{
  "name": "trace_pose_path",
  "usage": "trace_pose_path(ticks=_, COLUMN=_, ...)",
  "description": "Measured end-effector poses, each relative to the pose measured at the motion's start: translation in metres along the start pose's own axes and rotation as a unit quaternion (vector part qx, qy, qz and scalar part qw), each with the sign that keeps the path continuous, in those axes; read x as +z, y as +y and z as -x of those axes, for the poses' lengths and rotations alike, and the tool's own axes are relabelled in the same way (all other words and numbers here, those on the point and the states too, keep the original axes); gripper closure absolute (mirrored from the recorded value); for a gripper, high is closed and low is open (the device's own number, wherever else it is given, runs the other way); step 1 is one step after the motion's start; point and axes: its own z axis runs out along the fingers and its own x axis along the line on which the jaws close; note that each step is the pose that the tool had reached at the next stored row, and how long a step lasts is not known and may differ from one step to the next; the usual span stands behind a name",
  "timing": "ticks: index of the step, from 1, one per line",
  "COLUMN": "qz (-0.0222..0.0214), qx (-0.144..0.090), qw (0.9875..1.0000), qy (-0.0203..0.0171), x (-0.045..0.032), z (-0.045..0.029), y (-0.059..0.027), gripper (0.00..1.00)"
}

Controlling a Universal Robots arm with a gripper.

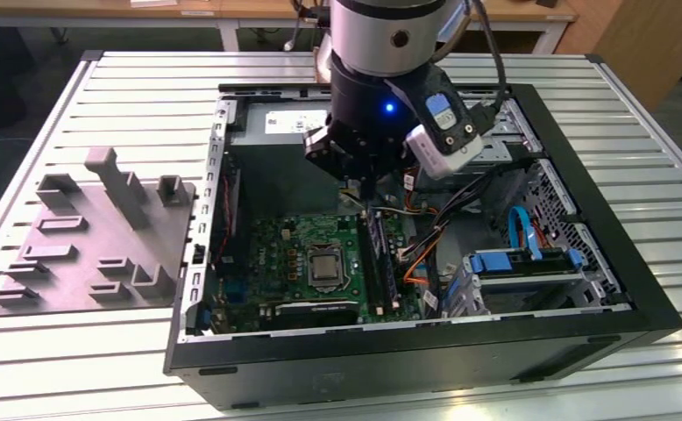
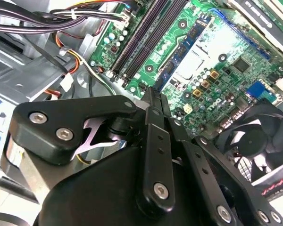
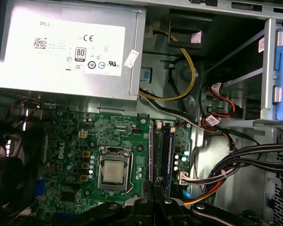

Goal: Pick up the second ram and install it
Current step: 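Insert the second ram into the second slot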

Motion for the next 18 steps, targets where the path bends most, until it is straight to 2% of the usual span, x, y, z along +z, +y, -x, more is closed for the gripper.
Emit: trace_pose_path(ticks=18, qz=-0.0001, qx=0.002, qw=1.0, qy=-0.0008, x=0.0323, z=-0.0014, y=-0.0019, gripper=0.88)
